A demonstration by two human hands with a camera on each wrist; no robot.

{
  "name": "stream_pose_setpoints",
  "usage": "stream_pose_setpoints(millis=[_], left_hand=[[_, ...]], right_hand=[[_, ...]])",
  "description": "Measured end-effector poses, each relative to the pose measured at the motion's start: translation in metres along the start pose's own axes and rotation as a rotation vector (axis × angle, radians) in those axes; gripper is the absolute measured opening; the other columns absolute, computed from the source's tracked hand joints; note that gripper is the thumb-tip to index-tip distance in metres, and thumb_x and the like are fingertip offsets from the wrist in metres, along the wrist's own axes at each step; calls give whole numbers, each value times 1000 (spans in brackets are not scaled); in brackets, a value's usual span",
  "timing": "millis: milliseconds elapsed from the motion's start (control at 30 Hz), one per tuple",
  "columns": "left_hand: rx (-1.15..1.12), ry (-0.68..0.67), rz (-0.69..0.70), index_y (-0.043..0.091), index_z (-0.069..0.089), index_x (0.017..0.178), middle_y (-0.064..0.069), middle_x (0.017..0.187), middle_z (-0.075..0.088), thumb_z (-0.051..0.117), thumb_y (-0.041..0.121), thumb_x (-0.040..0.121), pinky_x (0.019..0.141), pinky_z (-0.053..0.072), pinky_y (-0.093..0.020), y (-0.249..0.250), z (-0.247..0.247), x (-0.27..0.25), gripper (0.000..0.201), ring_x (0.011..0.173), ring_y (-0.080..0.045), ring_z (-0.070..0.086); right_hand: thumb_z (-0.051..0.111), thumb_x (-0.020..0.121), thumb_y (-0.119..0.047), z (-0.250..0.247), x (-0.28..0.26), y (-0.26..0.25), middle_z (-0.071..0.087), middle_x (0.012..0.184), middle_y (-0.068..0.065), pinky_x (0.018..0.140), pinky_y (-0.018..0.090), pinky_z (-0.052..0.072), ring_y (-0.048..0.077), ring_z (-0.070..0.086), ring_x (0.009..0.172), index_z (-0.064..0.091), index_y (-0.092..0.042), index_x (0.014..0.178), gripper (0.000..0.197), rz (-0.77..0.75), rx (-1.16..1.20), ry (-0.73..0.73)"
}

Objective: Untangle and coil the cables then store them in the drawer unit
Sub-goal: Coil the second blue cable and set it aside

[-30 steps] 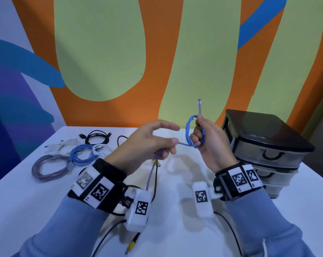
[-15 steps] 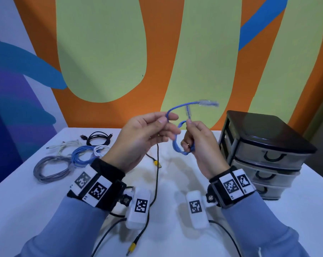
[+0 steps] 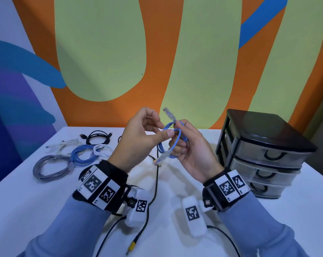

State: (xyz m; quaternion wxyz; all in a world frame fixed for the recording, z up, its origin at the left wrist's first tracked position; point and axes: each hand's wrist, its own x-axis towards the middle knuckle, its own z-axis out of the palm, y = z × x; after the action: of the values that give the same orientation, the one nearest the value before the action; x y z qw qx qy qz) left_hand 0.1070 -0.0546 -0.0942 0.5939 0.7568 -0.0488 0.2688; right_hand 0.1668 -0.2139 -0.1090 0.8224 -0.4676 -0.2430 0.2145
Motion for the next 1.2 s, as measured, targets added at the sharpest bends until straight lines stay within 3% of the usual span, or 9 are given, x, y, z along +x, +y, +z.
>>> stream_pose_setpoints(millis=[100,200,333,533,633,767,900,1033,1200], left_hand=[[-90,-67,-119,7,63,117,-17,96,77,83,9,90,77,59,-33,4,2,-1,33,80,-22,74],[-17,-42,-106,8,71,106,-11,73,73,79,3,91,71,59,-38,6,2,-2,17,65,-22,71],[399,96,37,26,72,91,-2,63,68,68,11,87,61,58,-44,6,7,-6,16,54,-18,66],[603,91,60,28,68,91,-1,53,64,65,19,87,59,56,-44,3,-1,-5,10,55,-22,66],[647,78,28,30,69,89,3,54,66,66,25,90,62,58,-43,3,-1,-5,5,61,-21,71],[662,35,-23,29,71,88,3,57,69,60,29,91,65,59,-42,5,4,-7,11,61,-17,72],[547,17,-98,19,66,98,3,64,70,63,21,94,58,56,-28,3,6,-6,5,53,-9,72],[134,-66,-336,-5,60,101,-6,71,64,75,5,89,72,61,-40,3,4,-2,22,58,-18,64],[-468,-154,-526,13,71,90,-10,99,66,77,26,92,87,45,-38,11,-4,0,15,89,-23,59]], right_hand=[[53,105,-25,-1,0,1,21,68,0,65,34,10,14,11,54,53,-17,81,25,14,45,-13],[53,105,-22,-3,0,0,21,73,4,66,34,13,13,18,52,51,-16,82,25,23,45,-12],[51,106,-18,0,-2,-2,37,68,1,53,21,36,13,34,53,50,-13,80,26,42,3,-40],[57,104,-12,-1,-2,0,52,67,7,70,33,53,27,62,64,62,-5,106,9,-43,-324,-38],[67,99,-16,3,-5,0,58,62,1,67,34,54,29,59,62,60,-8,123,26,-93,-353,-46],[77,91,-26,6,-4,2,57,57,2,59,29,47,27,52,54,62,-8,111,31,-119,-428,11],[75,96,-26,5,-2,7,60,64,7,54,28,41,25,49,46,60,-6,105,26,-175,-542,76],[58,106,-35,5,1,8,47,55,-4,48,26,35,20,39,46,60,-3,103,32,-207,-535,133],[48,111,-33,2,3,7,35,57,0,44,23,25,13,28,45,58,-3,103,33,-223,-478,212]])
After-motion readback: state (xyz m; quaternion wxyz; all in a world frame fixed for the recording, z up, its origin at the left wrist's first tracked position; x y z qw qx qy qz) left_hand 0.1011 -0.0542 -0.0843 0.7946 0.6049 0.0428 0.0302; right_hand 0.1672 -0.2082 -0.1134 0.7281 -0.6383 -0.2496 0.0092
